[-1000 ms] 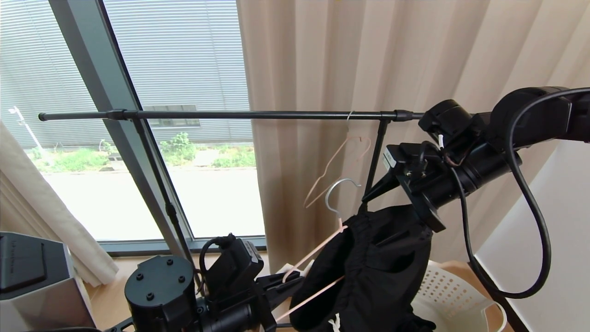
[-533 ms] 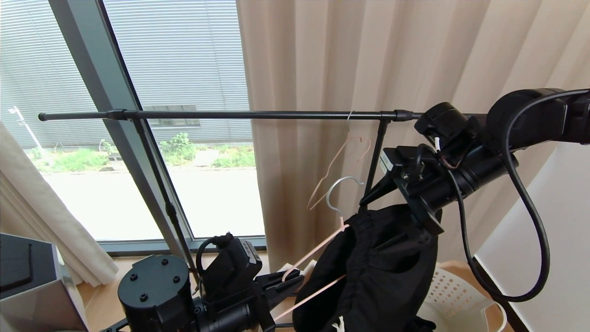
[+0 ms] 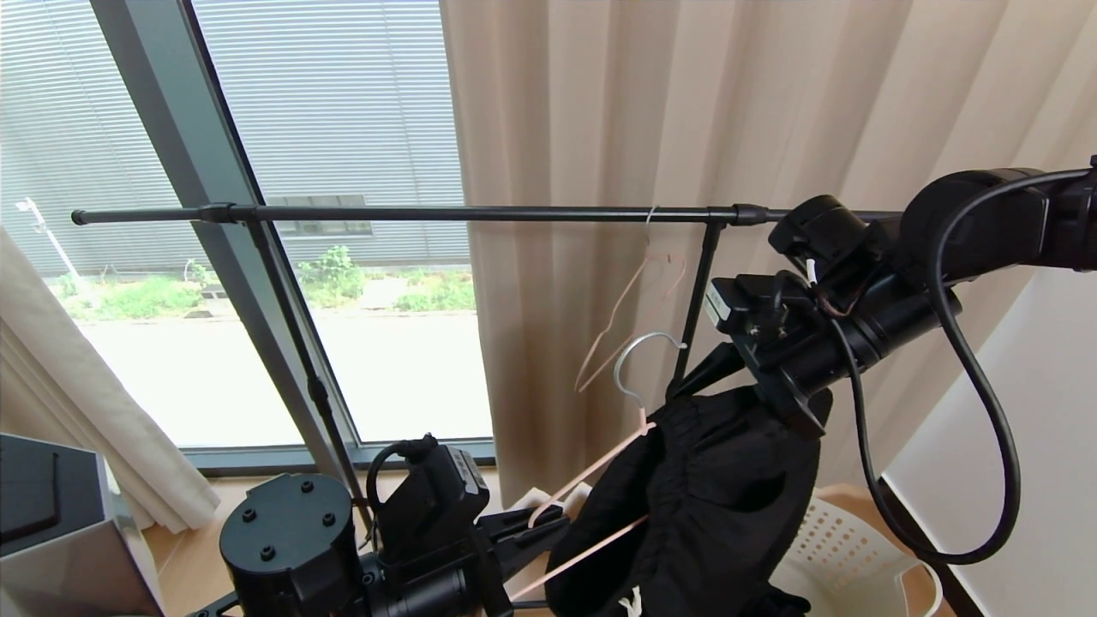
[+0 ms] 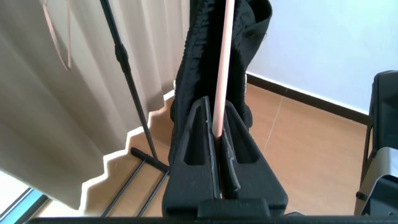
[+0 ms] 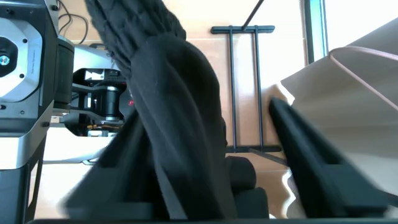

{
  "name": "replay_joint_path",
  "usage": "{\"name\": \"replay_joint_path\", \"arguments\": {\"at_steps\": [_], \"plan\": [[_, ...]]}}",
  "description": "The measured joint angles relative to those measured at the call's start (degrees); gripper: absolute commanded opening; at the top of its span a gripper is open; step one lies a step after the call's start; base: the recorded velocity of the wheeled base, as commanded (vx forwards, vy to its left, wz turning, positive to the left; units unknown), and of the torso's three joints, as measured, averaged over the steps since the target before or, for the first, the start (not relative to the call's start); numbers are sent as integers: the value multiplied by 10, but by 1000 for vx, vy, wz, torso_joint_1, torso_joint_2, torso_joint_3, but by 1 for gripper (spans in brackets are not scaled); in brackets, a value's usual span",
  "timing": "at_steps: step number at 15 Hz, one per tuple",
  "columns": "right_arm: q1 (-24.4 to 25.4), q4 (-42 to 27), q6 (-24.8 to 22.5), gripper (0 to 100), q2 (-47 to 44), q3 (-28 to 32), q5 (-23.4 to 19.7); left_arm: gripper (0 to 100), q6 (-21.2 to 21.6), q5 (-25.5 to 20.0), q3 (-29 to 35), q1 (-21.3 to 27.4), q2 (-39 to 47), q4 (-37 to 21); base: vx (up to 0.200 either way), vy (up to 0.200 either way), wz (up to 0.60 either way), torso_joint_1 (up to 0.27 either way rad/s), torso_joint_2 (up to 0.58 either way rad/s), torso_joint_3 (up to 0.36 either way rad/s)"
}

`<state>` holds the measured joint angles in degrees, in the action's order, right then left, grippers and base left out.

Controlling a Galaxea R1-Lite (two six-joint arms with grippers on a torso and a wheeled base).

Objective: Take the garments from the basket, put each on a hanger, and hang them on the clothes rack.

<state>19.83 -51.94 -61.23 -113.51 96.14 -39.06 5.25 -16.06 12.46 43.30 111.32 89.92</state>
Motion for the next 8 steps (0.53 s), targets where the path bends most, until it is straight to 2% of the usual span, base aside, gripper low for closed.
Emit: {"name": "replay_joint_path", "arguments": {"at_steps": [4,5,8], "plan": [[-1,-1,-2,0,6,-10,-8,0,-1,0,2,-1,-1,0,0,0,0,0,0,0],[-1,-1,-2,0,9,-15,-9,100,0,0,2,-2,-1,0,0,0,0,0,0,0],[-1,-1,-2,0,19,-25,-11,100,-3,-1,2,-4,-1,2,0,0,0,0,0,0]]}}
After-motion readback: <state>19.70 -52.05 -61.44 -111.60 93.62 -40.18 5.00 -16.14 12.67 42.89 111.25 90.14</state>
